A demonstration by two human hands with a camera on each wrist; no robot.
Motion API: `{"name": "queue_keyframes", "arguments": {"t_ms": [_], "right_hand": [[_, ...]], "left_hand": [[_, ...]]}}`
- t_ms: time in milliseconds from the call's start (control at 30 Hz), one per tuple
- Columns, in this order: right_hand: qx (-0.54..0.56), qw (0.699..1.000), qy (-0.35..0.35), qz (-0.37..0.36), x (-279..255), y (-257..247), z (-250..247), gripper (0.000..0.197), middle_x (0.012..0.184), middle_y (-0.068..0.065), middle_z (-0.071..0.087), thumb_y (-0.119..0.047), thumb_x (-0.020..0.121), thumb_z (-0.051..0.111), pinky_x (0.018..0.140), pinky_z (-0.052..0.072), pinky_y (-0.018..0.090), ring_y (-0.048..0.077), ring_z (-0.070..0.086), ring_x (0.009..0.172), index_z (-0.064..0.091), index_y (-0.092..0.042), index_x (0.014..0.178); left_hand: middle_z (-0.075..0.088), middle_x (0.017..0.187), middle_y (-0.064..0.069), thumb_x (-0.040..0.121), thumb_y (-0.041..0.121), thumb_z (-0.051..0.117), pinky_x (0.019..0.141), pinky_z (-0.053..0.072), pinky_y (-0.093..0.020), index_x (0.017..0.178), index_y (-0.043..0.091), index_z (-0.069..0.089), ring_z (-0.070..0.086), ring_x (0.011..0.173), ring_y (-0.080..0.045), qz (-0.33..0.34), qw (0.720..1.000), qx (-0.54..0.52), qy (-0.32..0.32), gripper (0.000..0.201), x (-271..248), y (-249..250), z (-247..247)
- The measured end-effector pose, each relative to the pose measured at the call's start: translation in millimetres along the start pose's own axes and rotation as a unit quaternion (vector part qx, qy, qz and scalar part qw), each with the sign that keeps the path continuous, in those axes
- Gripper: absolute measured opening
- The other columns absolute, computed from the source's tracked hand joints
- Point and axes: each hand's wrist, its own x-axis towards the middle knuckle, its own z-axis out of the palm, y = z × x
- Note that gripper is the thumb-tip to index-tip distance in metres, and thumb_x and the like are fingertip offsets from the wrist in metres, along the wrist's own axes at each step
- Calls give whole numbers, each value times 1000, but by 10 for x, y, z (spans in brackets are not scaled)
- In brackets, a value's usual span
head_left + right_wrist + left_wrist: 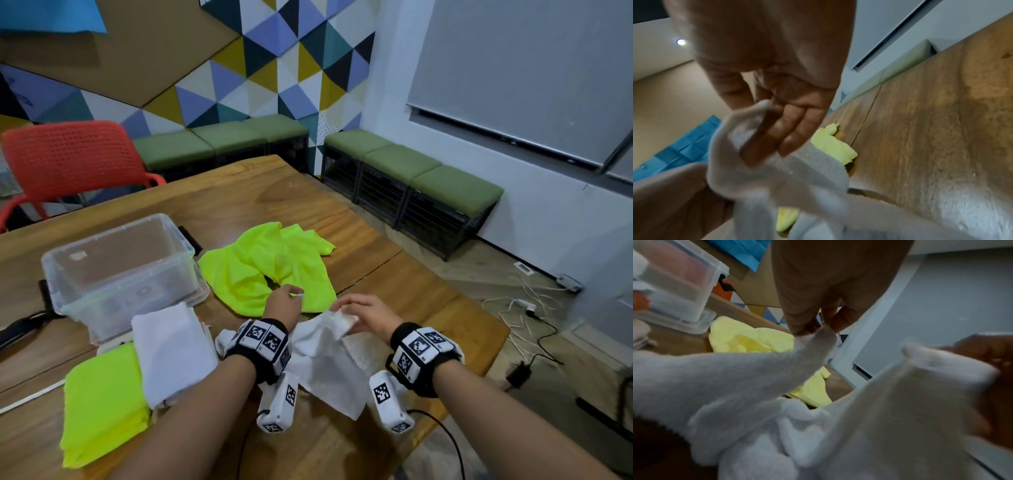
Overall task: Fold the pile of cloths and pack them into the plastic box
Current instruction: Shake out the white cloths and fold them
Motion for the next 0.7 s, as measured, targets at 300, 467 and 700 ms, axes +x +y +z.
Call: {"name": "queue_keyframes", "arguments": {"t_ms": [300,467,700], "right_hand": [[-201,978,32,-48,70,31,276,23,75,-2,54,0,89,56,57,43,13,-7,54,55,62,8,110],[-176,981,44,-73,82,10,306,23,107,6,55,-16,92,56,89,42,28,14,51,99,61,-1,108],[-106,992,18,-73,128,36,437,16,62,1,57,-17,88,63,46,39,16,0,50,45,59,-17,73]], "left_hand": [[69,95,-17,86,9,62,73,41,-22,93,3,67,59,84,-23,28,997,-71,0,11,-236,-187,-49],[67,84,-16,94,14,53,56,38,-18,116,-1,62,52,71,-16,15,998,-67,-16,28,-247,-237,-65],[66,97,-19,91,8,57,71,47,-24,104,-5,65,58,88,-22,9,986,-166,3,20,-311,-230,-59]]}}
